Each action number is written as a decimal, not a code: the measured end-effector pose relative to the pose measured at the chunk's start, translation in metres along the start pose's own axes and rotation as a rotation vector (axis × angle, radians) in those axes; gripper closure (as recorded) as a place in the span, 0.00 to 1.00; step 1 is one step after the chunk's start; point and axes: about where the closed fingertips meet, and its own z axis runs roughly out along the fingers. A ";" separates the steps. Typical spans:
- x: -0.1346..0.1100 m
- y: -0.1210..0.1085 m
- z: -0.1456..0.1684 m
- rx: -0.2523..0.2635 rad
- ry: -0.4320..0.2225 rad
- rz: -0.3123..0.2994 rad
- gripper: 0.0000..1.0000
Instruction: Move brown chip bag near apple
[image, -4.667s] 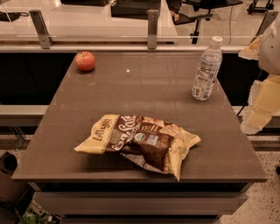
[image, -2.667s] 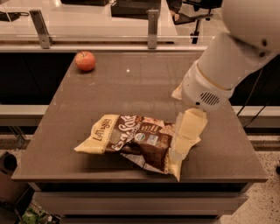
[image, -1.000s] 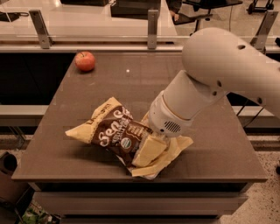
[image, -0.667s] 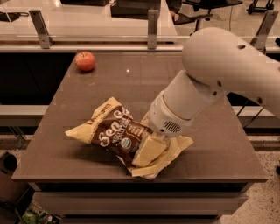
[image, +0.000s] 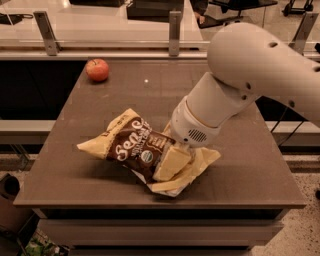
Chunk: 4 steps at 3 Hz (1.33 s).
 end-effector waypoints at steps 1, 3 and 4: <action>-0.001 -0.031 -0.014 0.036 0.015 0.004 1.00; -0.004 -0.063 -0.034 0.109 0.007 0.014 1.00; -0.011 -0.071 -0.046 0.132 0.010 0.010 1.00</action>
Offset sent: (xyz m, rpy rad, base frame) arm 0.0789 -0.0279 0.0302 -0.0250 -0.0978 -0.0801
